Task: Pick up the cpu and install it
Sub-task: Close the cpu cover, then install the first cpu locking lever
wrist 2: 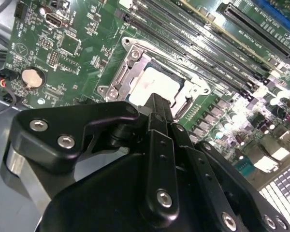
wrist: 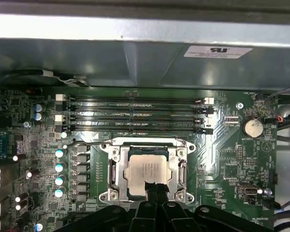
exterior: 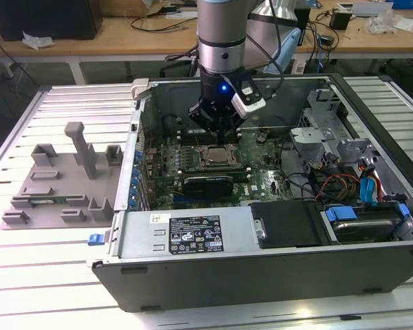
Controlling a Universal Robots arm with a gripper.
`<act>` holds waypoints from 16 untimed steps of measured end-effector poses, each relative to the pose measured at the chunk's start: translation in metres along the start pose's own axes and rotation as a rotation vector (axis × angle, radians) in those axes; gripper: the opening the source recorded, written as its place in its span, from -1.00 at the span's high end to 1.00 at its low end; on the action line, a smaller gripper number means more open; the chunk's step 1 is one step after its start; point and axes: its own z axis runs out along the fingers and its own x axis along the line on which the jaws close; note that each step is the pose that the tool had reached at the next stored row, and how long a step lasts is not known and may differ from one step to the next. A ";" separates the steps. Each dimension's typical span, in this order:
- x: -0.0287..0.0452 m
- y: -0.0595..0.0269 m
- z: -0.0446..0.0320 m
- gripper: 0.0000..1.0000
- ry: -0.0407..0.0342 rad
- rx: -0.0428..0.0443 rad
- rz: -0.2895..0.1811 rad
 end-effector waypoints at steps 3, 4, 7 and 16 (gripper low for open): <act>-0.0001 0.0000 -0.0010 0.79 0.0000 -0.0001 0.000; -0.0001 0.0000 -0.0010 0.79 0.0000 0.0000 0.000; -0.0001 0.0000 -0.0021 0.79 0.0000 -0.0001 0.000; -0.0001 0.0000 -0.0029 0.79 0.0000 -0.0001 0.000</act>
